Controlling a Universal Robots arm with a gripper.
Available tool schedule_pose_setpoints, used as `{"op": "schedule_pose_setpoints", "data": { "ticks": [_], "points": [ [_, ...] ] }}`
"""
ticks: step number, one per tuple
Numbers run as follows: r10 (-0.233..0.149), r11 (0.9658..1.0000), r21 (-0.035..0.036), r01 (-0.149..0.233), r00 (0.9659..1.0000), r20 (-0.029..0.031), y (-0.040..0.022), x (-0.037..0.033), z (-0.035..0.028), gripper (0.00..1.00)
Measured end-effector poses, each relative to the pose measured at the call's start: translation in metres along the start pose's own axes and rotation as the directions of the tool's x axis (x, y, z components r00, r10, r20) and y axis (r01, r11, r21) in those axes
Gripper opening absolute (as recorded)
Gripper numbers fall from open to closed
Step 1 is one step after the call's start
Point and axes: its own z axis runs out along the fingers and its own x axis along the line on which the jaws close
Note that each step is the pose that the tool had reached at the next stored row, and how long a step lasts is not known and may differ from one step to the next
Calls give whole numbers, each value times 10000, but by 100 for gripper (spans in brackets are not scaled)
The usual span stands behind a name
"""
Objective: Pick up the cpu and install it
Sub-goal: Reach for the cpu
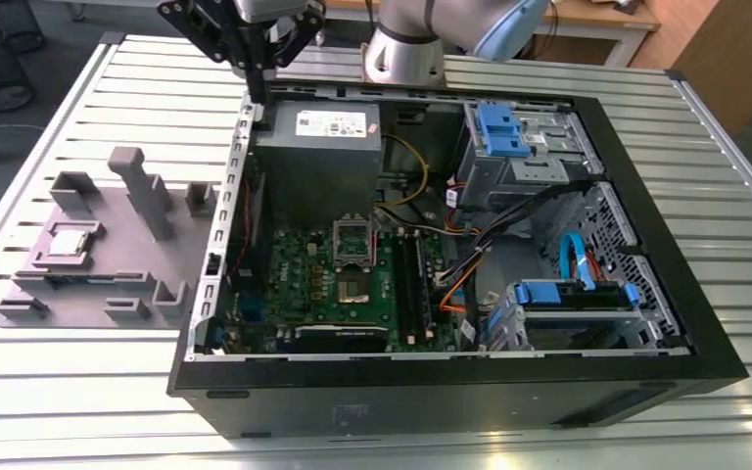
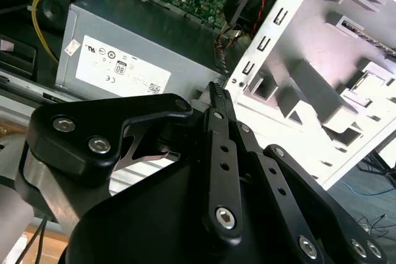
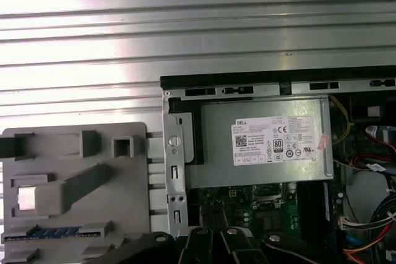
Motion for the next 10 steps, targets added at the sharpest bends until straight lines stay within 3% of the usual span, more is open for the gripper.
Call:
{"op": "schedule_pose_setpoints", "data": {
  "ticks": [10],
  "points": [
    [-1,10000,0,1,10000,0,-13,166,-4,11]
  ]
}}
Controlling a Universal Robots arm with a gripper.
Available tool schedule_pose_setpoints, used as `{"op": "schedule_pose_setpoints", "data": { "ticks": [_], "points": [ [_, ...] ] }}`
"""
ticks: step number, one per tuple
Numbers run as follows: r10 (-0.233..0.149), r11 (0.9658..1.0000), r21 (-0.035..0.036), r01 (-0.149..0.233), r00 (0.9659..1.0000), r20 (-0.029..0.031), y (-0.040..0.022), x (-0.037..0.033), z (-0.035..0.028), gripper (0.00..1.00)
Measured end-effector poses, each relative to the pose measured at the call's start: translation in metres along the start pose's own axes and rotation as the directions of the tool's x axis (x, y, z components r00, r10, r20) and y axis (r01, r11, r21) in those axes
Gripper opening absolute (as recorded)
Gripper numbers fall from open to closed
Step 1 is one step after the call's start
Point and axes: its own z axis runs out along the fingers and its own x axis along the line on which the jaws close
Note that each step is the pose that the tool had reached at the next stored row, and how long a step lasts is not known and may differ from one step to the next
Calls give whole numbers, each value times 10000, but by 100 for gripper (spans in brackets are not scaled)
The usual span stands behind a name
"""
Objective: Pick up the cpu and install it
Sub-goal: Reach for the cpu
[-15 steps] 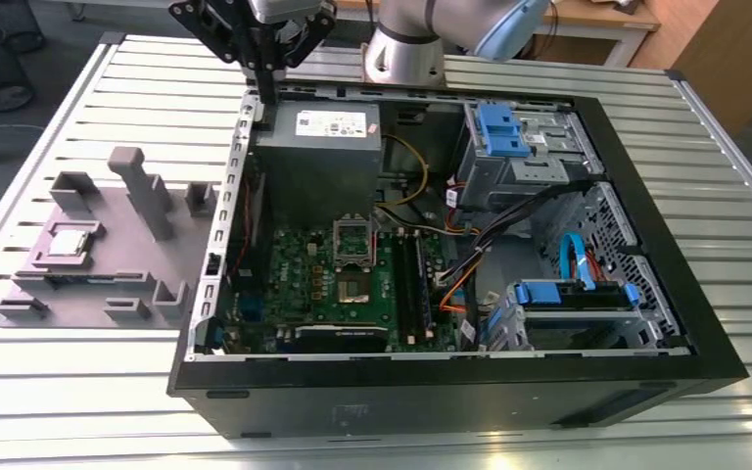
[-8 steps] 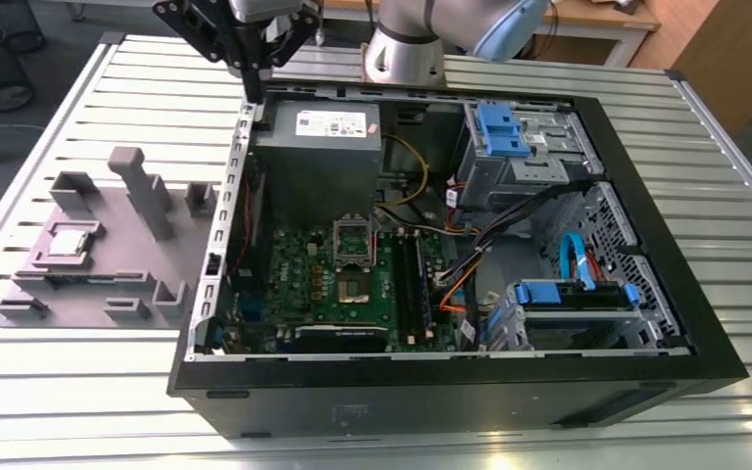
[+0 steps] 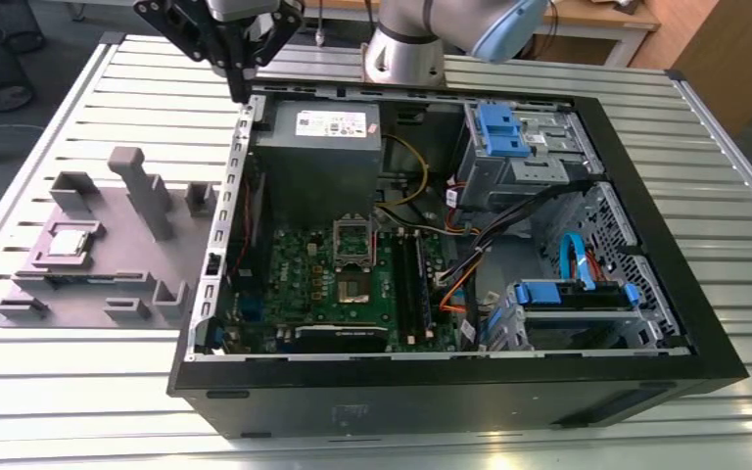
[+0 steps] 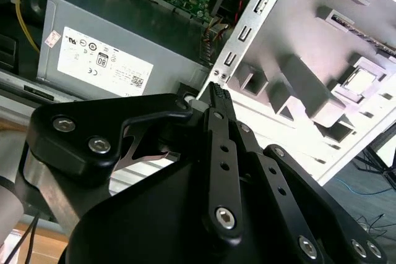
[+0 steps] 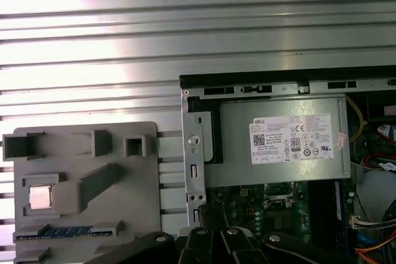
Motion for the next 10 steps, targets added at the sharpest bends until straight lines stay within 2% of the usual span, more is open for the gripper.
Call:
{"op": "schedule_pose_setpoints", "data": {
  "ticks": [10],
  "points": [
    [0,10000,0,0,10000,0,-12,166,-4,11]
  ]
}}
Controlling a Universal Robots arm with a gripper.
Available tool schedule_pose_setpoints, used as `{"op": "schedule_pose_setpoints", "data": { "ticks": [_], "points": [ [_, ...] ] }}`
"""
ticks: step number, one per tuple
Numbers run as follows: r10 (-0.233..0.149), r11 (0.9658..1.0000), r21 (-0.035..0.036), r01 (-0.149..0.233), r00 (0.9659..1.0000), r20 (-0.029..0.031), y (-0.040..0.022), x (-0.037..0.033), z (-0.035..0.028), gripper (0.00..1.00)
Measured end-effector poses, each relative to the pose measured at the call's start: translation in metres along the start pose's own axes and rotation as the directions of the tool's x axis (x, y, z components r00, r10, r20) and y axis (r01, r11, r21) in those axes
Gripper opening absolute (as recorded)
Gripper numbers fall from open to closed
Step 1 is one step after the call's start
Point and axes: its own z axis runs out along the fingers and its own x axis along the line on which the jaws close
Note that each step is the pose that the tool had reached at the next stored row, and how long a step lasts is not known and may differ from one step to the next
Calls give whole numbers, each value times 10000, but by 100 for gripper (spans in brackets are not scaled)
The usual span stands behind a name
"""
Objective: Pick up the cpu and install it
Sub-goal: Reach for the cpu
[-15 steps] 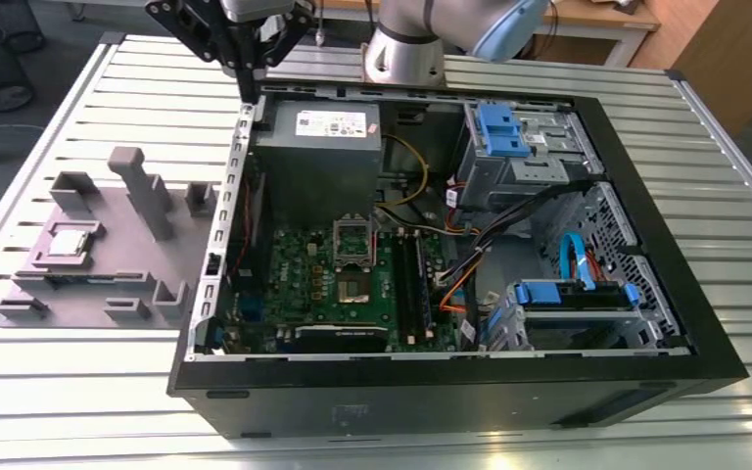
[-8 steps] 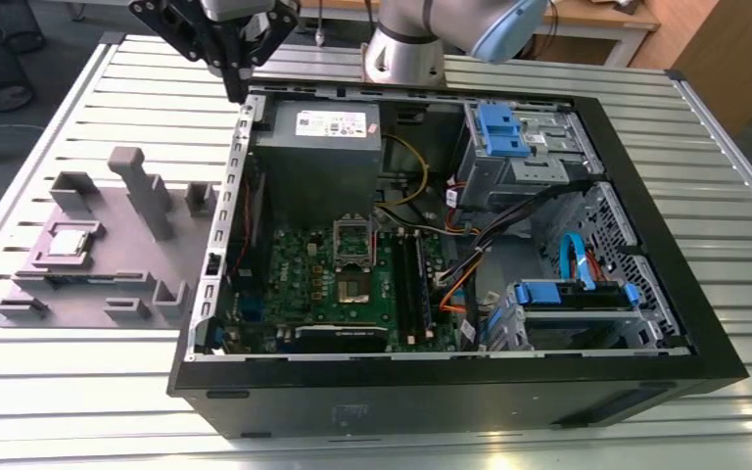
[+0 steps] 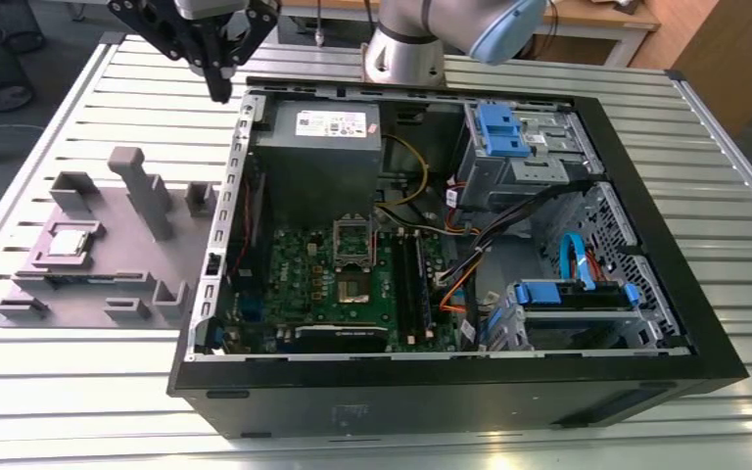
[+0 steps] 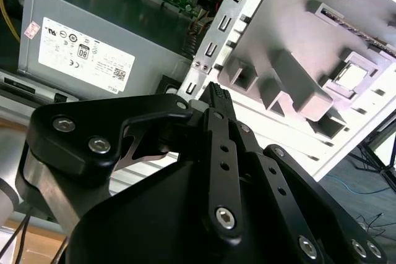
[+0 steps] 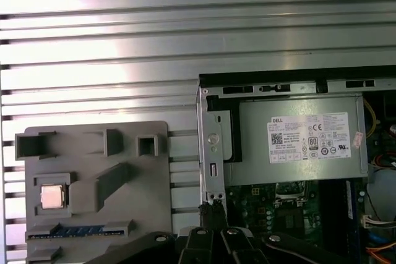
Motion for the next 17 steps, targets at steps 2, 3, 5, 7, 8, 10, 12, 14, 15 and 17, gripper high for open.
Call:
{"op": "schedule_pose_setpoints", "data": {
  "ticks": [2,3,5,7,8,10,12,14,15,17],
  "points": [
    [0,10000,0,0,10000,0,-3,36,-1,11],
    [0,10000,0,0,10000,0,-4,53,-1,11],
    [1,10000,0,-1,10000,0,-6,88,-2,11],
    [1,10000,0,-1,10000,0,-9,125,-3,11],
    [0,10000,0,0,10000,0,-11,143,-3,11],
    [0,10000,-1,0,10000,1,-13,180,-4,11],
    [0,10000,1,0,10000,0,-16,215,-5,11],
    [0,10000,0,0,10000,0,-19,251,-6,11],
    [1,10000,0,-1,10000,0,-20,268,-6,11],
    [1,10000,0,-1,10000,0,-23,305,-7,11]
  ]
}}
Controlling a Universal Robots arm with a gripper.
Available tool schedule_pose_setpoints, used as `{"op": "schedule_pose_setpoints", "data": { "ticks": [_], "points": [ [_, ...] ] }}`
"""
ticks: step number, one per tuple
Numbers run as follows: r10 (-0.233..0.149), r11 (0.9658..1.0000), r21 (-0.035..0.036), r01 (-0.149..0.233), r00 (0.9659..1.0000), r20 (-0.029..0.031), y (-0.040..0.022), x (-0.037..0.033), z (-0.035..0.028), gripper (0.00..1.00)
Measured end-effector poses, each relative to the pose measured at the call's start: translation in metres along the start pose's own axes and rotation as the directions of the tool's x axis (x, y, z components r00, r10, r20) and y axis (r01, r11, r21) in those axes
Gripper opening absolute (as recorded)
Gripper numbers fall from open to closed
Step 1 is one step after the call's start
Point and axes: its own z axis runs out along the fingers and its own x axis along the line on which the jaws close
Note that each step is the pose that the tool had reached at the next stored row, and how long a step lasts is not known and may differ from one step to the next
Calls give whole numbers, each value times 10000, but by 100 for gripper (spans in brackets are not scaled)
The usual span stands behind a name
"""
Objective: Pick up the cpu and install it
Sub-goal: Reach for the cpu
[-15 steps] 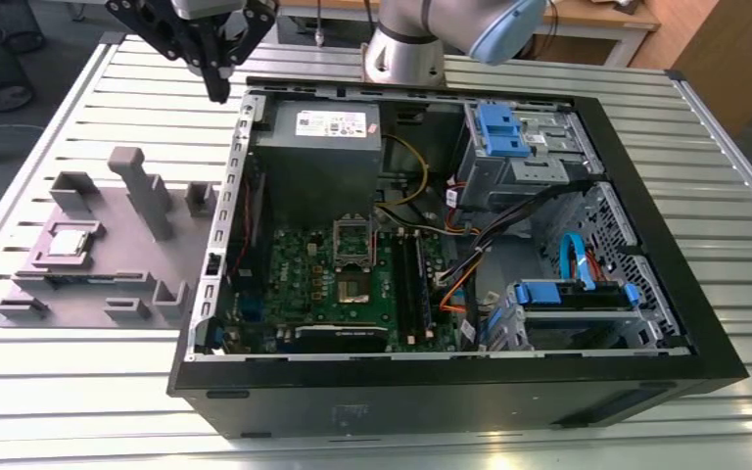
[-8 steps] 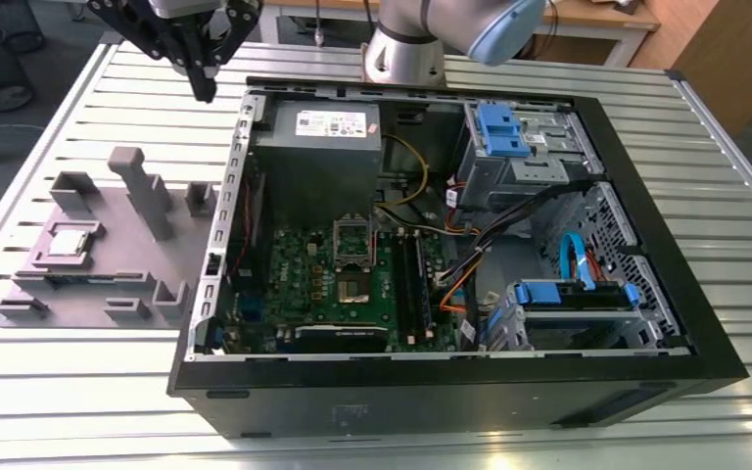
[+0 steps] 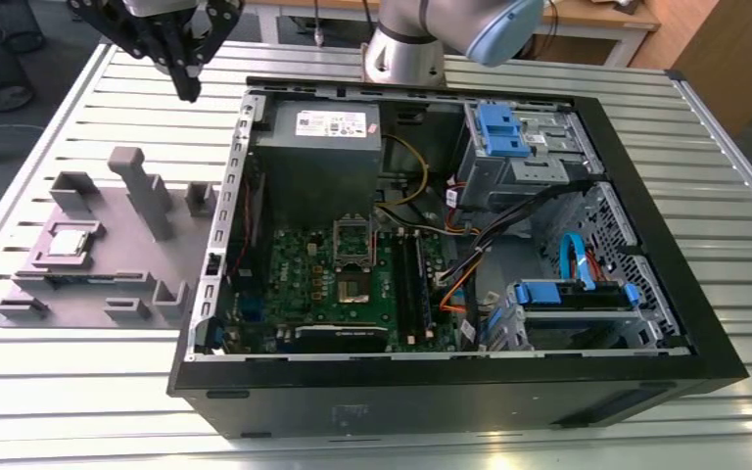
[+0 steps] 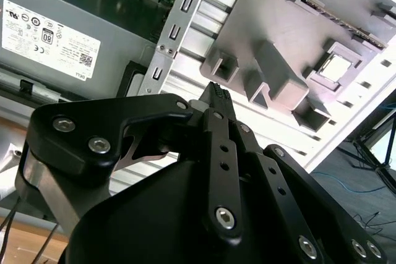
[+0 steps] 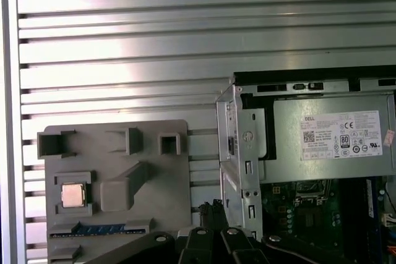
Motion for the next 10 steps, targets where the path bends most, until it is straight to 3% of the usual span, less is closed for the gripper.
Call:
{"op": "schedule_pose_setpoints", "data": {
  "ticks": [10],
  "points": [
    [-1,10000,0,1,10000,0,-14,185,-4,11]
  ]
}}
